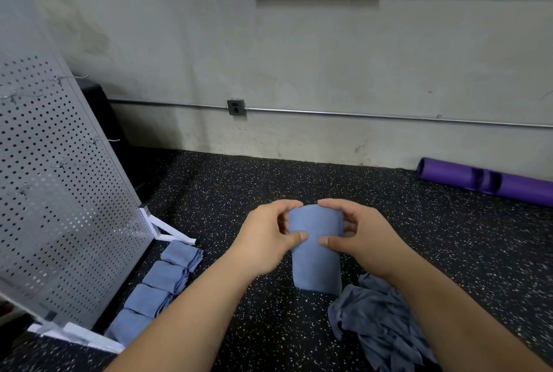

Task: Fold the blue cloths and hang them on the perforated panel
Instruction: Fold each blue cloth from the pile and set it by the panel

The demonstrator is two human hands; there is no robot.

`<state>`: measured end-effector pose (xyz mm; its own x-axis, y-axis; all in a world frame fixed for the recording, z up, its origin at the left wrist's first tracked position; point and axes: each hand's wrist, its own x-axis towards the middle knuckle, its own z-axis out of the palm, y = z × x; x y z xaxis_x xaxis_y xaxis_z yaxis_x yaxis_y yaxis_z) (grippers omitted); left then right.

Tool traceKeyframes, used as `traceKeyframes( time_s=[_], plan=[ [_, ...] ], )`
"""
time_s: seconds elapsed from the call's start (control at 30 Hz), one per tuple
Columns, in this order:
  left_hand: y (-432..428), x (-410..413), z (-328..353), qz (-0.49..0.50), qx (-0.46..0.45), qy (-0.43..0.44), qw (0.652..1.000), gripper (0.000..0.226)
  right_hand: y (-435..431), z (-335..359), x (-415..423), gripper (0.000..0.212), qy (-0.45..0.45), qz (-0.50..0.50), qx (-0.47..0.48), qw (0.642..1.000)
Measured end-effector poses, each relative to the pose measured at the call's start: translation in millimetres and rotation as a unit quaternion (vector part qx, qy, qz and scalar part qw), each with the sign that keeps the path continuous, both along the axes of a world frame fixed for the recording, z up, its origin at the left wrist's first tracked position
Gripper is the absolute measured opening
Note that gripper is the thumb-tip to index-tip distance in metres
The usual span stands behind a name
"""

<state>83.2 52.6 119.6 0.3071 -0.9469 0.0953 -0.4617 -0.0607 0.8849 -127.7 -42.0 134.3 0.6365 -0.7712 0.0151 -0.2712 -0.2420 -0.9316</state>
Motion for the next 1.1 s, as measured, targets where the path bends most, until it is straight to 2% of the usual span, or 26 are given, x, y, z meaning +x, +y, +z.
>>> traceKeyframes(
  time_s=[0.07, 0.17, 0.27, 0.37, 0.43, 0.5, 0.57, 0.7, 0.77, 0.9, 1.1],
  plan=[
    [-0.4, -0.2, 0.5, 0.005, -0.001, -0.033, 0.999, 0.040, -0.8, -1.6, 1.3, 0.055, 0.053, -0.017, -0.070, 0.996],
    [1.0, -1.3, 3.7, 0.016, -0.007, -0.037, 0.999, 0.027, -1.0, -0.7, 2.4, 0.043, 0.093, -0.028, -0.147, 0.984],
    [4.5, -0.7, 9.1, 0.015, -0.007, 0.045, 0.999, 0.021, -3.1, 3.8, 1.3, 0.036, 0.103, -0.033, -0.176, 0.978],
    [6.9, -3.2, 15.8, -0.034, 0.012, 0.200, 0.979, 0.021, -3.5, 8.1, -0.6, 0.026, 0.062, -0.007, -0.106, 0.992],
    [8.5, -5.9, 17.0, -0.057, 0.038, 0.252, 0.965, 0.030, -0.8, 8.4, 0.3, 0.021, -0.002, 0.005, -0.026, 1.000],
    [9.7, -8.6, 14.7, -0.085, 0.064, 0.259, 0.960, 0.039, 1.5, 6.6, 1.5, 0.021, -0.062, -0.016, 0.033, 0.997],
    [9.7, -10.5, 8.2, -0.106, 0.086, 0.257, 0.957, 0.048, 1.2, 1.5, 2.9, 0.018, -0.089, -0.056, 0.050, 0.993],
    [7.3, -11.3, 0.8, -0.088, 0.083, 0.269, 0.956, 0.045, 3.1, -7.1, 11.3, 0.019, -0.119, -0.102, 0.083, 0.984],
    [7.0, -13.0, 2.3, -0.064, 0.073, 0.298, 0.950, 0.045, 3.9, -11.3, 15.5, 0.030, -0.120, -0.119, 0.084, 0.982],
    [5.0, -13.3, 1.9, -0.013, 0.050, 0.347, 0.937, 0.050, 5.7, -20.8, 20.2, 0.053, -0.008, -0.160, 0.014, 0.987],
    [5.5, -15.9, 15.1, 0.021, 0.071, 0.429, 0.900, 0.038, 10.1, -23.8, 24.9, 0.042, -0.030, -0.168, -0.009, 0.985]
  ],
)
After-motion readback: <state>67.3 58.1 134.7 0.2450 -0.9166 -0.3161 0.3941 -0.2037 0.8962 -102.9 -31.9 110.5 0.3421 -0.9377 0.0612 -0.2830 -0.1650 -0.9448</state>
